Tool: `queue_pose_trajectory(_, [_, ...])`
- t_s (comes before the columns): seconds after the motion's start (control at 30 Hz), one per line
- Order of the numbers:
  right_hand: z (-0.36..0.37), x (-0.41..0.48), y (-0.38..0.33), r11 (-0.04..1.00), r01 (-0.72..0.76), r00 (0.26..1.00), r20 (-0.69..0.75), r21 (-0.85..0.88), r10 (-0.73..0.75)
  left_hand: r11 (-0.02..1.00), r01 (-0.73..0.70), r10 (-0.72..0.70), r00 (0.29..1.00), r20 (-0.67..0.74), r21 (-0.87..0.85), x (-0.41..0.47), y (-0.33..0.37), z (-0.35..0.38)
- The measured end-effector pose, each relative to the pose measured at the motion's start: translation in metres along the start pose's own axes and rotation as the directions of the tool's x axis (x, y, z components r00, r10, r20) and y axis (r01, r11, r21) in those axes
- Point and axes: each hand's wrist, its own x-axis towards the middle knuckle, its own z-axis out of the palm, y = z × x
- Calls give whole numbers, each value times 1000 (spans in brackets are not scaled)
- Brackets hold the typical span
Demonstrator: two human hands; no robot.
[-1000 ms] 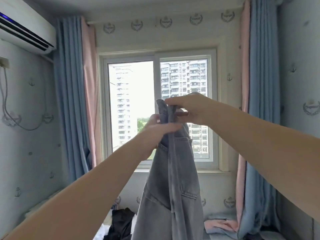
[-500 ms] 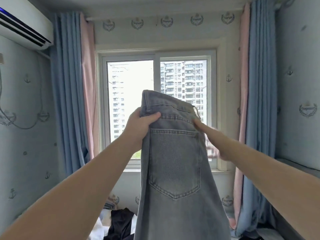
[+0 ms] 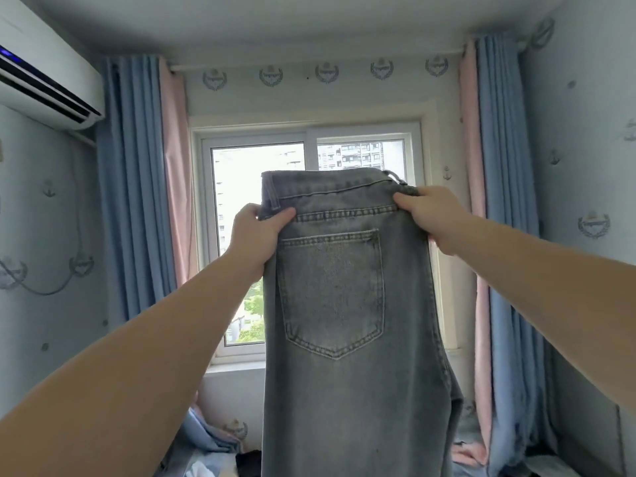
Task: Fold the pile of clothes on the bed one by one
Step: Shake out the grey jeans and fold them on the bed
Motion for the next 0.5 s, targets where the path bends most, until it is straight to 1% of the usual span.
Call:
queue_pose_trajectory(0.1, [18, -3, -24, 999, 31, 998, -59, -41, -33, 969, -119, 135, 989, -60, 218, 13, 10, -13])
queue_pose_trajectory(0.17, [27, -9, -35, 997, 38, 996, -82, -62, -43, 937, -158, 190, 979, -74, 311, 13, 14, -21])
queue_pose_trajectory(0.3, [35, -39, -56, 992, 58, 991, -111, -111, -70, 941, -130, 165, 982, -88, 312, -10, 27, -41])
queue_pose_trajectory(0.43, [28, -86, -79, 983, 92, 988, -112, -160, -111, 968, -94, 109, 993, -52, 231, -49, 52, -62])
queue_pose_trajectory(0.5, [19, -113, -94, 979, 114, 985, -108, -169, -133, 975, -83, 97, 994, -60, 204, -73, 70, -69])
